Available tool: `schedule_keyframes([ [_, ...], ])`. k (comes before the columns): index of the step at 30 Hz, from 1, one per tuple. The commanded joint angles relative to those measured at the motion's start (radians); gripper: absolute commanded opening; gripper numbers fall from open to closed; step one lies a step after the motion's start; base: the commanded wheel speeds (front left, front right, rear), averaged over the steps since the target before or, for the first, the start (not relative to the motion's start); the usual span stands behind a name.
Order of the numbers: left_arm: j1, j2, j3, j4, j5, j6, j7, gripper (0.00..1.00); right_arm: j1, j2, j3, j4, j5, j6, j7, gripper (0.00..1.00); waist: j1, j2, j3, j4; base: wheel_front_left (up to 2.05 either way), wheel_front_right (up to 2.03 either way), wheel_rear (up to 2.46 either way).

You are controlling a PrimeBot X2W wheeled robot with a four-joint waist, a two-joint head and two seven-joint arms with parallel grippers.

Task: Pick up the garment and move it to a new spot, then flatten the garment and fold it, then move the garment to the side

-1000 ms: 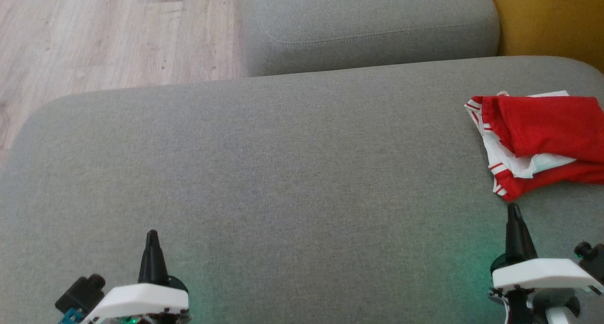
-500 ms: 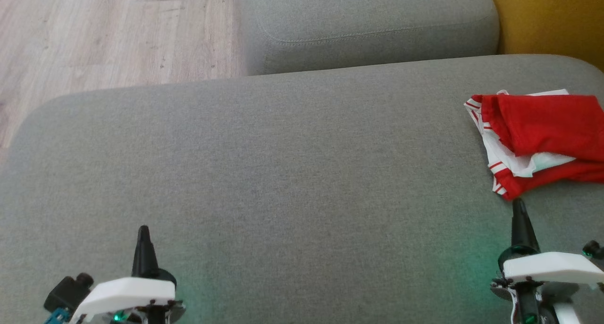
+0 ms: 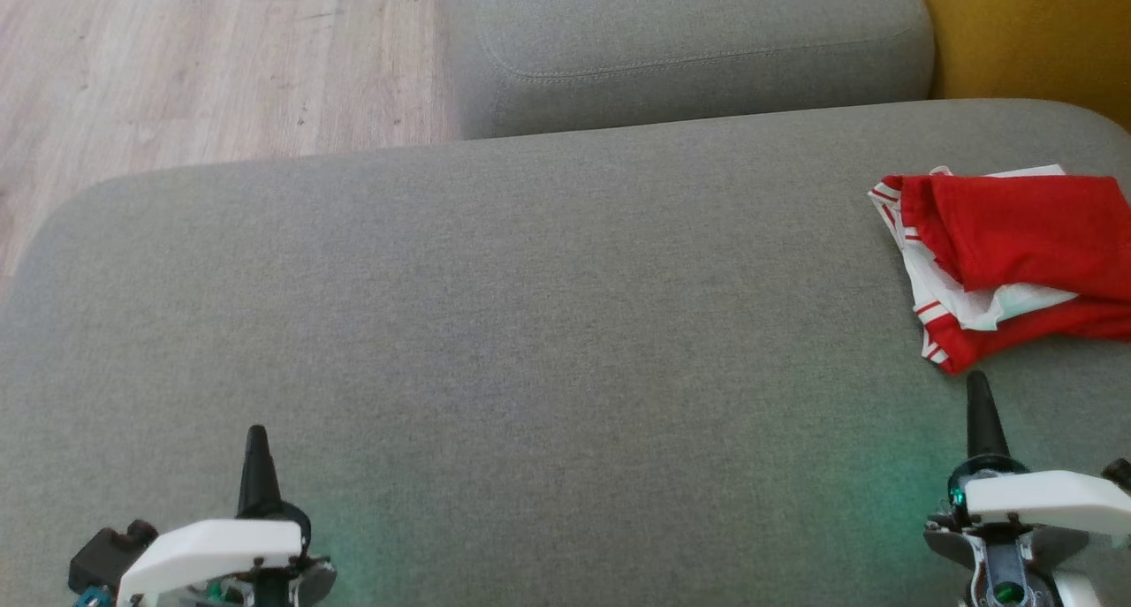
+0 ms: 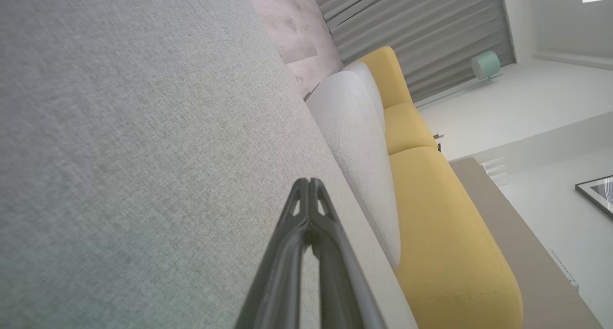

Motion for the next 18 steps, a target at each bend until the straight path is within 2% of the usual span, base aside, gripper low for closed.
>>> schedule_keyframes([
  [1, -0.060, 0.006, 0.032, -0.038, -0.026, -0.009, 0.007, 0.00, -0.063, -0.005, 0.007, -0.040, 0.032, 0.000, 0.007, 0.00, 0.0000, 0.0000, 0.000, 0.000, 0.00, 0.00, 0.00],
  [18, -0.073, 0.007, 0.078, -0.046, -0.189, -0.025, 0.057, 0.00, -0.076, -0.005, -0.007, -0.050, 0.230, -0.001, 0.056, 0.00, 0.0000, 0.0000, 0.005, -0.003, 0.00, 0.00, 0.00],
])
